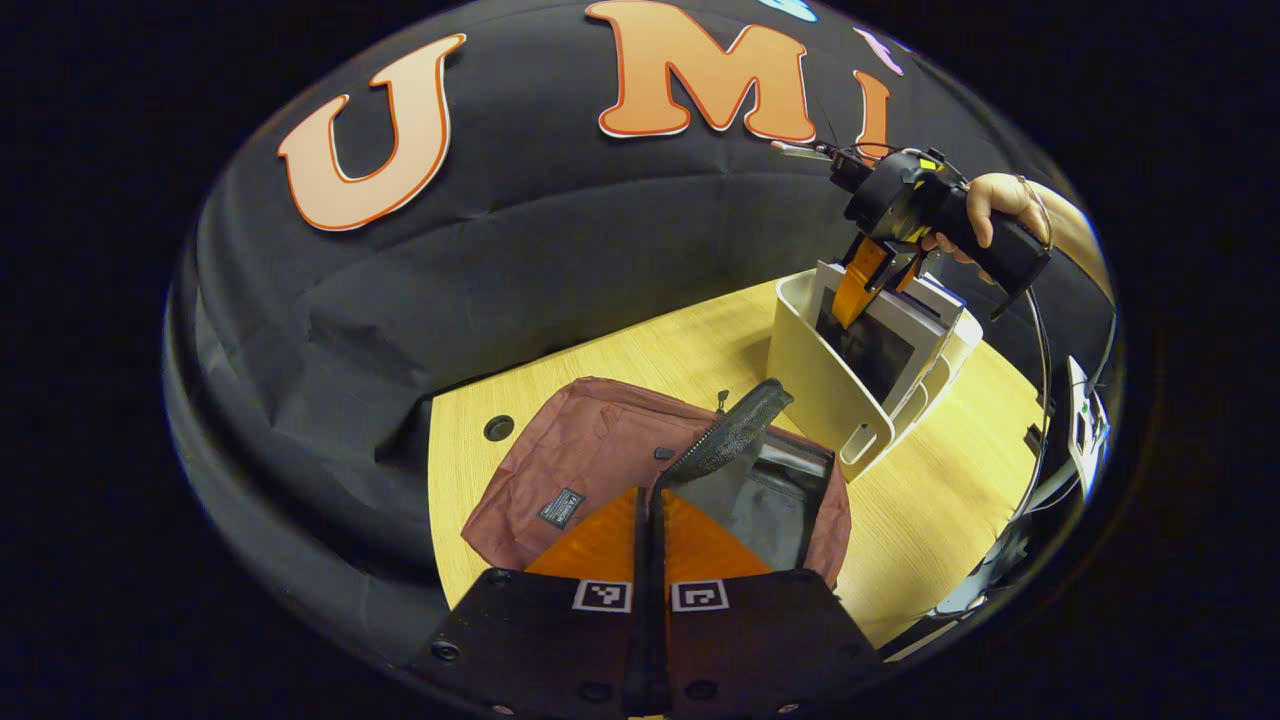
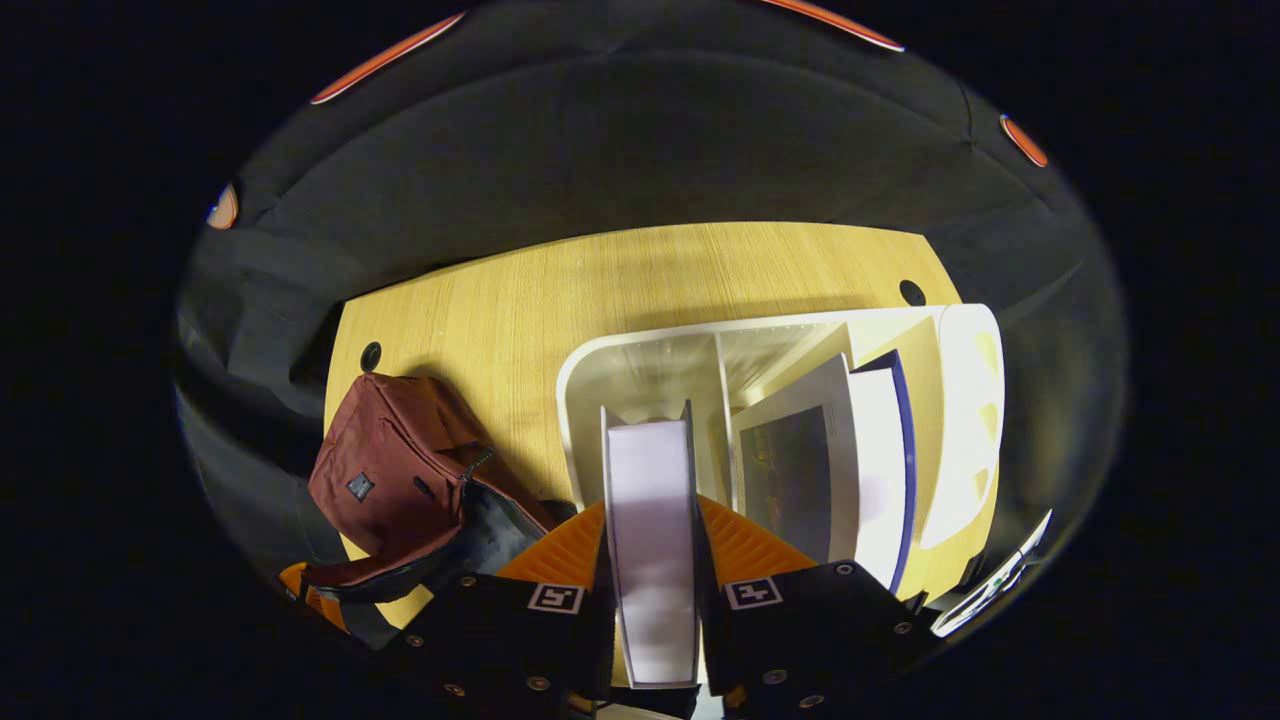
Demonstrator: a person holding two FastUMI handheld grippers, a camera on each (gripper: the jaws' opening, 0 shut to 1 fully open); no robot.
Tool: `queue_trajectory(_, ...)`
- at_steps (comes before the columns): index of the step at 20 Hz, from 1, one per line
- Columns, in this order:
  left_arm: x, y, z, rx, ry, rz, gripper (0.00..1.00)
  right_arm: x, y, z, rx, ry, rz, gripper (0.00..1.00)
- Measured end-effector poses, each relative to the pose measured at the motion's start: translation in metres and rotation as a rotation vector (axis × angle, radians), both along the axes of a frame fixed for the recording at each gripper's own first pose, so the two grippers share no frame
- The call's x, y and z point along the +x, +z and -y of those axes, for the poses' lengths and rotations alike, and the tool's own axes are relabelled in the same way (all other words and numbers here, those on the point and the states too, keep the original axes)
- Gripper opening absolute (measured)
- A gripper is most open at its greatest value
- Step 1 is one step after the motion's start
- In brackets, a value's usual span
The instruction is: Open the schoolbag, grab two books from the bookshelf and put them into the schoolbag.
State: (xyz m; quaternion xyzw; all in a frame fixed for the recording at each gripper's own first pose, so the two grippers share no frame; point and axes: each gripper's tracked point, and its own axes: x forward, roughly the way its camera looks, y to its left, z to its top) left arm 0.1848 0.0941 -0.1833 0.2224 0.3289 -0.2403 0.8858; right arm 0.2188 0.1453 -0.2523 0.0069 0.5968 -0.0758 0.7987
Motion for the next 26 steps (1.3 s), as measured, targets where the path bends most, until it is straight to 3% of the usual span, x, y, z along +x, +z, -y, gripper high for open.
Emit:
queue_trajectory(7,-0.003,-0.003,0.001,-0.002,0.004,-0.013,0.01,0.001,0.056,-0.008,0.038,0.03,0.092,0.34)
queue_trajectory(13,-0.008,-0.008,0.004,0.007,-0.013,-0.014,0.01,-0.003,0.153,-0.015,0.013,0.069,0.234,0.35)
queue_trajectory(17,-0.01,-0.011,0.003,0.012,-0.014,-0.014,0.01,-0.031,0.215,-0.021,0.026,0.097,0.339,0.34)
queue_trajectory(22,-0.009,-0.007,0.002,-0.001,0.009,-0.003,0.01,-0.102,0.258,-0.049,0.217,0.078,0.486,0.33)
queue_trajectory(26,-0.01,-0.001,0.004,-0.017,0.022,0.002,0.01,-0.161,0.227,-0.057,0.388,-0.001,0.536,0.33)
